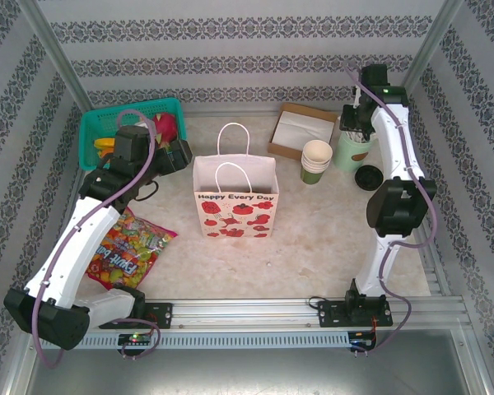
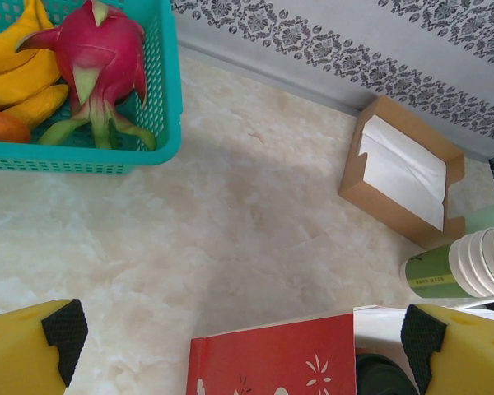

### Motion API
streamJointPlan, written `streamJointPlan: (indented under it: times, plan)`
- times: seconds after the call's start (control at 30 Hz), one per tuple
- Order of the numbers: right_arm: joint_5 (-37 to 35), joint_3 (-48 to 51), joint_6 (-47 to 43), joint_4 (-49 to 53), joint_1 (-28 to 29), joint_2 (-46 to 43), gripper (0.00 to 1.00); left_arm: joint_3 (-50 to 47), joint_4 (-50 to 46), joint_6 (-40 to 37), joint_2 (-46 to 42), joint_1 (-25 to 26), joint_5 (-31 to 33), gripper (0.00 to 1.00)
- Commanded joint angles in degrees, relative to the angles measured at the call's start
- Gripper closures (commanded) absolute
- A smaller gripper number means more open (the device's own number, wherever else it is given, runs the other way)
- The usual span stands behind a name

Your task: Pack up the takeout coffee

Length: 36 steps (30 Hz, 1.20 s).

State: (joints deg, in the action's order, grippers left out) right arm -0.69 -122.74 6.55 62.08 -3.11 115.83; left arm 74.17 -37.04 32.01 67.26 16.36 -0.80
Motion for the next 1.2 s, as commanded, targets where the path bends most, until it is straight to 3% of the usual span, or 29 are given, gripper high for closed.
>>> streamJointPlan:
  times: [0.0,0.17,0.43,0.6,0.93,1.17]
  plan:
    - [-3.09,-1.80,-1.27,1.21,0.39,1.12,0.67,1.68,0.79,0.16,-0.15,-0.74,0.53,0.00]
    - [-3.71,-1.85,-1.49,1.15,0.43,0.82,0.83,1.42,0.39,0.16,-0.07,-0.72,0.46,0.00]
    - [-2.61,-0.75,-3.64,-0.83,0.65,-3.15,1.00,1.22,1.14,0.69,0.17,-0.72,-1.36,0.00]
    - [-2.48,-0.73,-4.16,-0.47,0.81,-6.54,1.00,1.83,1.32,1.29,0.58,-0.87,-2.98,0.00]
    - [-2.35,2.41,-4.02,0.87,3.10,-18.43,1.00,2.91,-1.93,4.22,1.97,-2.22,0.48,0.00]
    - [10.51,2.15,-4.41,8.32,6.12,-29.10,1.00,1.68,-4.22,7.26,4.34,-3.40,1.65,0.00]
